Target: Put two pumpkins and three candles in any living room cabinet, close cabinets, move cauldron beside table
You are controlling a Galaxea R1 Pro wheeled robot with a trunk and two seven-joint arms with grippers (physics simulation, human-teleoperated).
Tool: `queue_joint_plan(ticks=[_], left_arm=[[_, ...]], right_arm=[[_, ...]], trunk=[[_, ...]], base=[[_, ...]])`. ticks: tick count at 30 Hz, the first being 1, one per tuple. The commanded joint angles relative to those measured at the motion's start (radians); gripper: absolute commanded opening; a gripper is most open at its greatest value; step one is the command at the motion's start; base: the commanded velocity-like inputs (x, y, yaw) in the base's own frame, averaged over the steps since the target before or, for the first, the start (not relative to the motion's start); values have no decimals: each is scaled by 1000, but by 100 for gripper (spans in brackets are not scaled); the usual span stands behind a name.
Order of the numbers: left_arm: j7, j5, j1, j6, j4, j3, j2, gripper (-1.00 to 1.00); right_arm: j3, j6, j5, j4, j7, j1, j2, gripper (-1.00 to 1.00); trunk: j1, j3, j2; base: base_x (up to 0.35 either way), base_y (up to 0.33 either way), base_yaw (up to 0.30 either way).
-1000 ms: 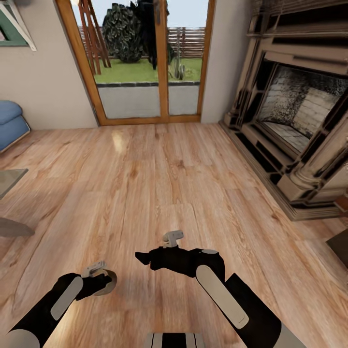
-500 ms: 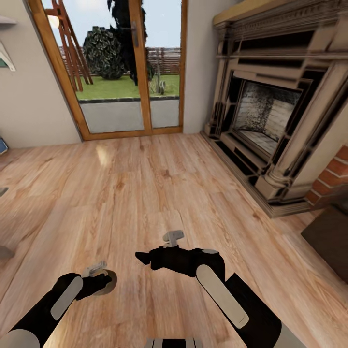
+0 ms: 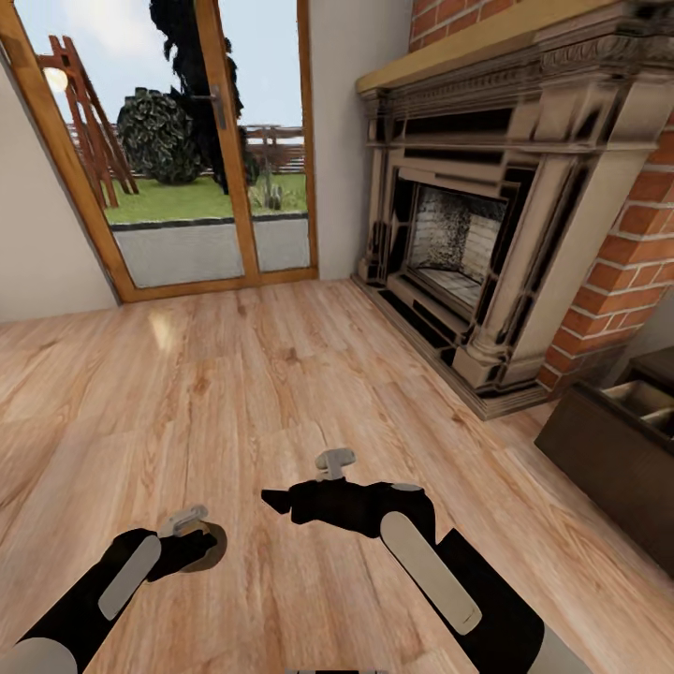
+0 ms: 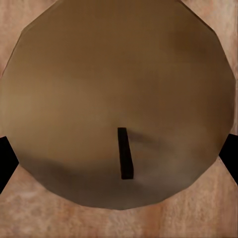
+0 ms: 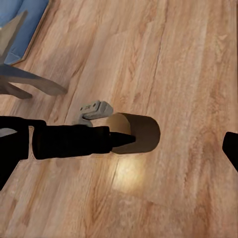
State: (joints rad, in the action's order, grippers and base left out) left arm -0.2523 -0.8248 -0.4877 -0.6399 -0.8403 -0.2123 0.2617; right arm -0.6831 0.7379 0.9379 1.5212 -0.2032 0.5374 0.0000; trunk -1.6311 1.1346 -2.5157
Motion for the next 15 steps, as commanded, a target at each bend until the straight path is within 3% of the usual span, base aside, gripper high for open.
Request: queue_joint_plan(ticks=[1, 7, 15], left_arm=[[-10, -10, 0, -1, -2, -4, 1, -100], [-10, -10, 0, -1, -2, -4, 1, -100], [-10, -11, 0, -1, -2, -4, 1, -100]], right_arm=[[-1, 1, 18, 0, -10, 1, 0, 100], [-1, 1, 26, 0, -10, 1, 0, 100], [0, 1, 27, 1, -10, 1, 0, 100]], trunk=[[1, -3, 0], [3, -27, 1], [6, -50, 3]], base=[[0, 0, -130], [0, 0, -87], [0, 0, -267]])
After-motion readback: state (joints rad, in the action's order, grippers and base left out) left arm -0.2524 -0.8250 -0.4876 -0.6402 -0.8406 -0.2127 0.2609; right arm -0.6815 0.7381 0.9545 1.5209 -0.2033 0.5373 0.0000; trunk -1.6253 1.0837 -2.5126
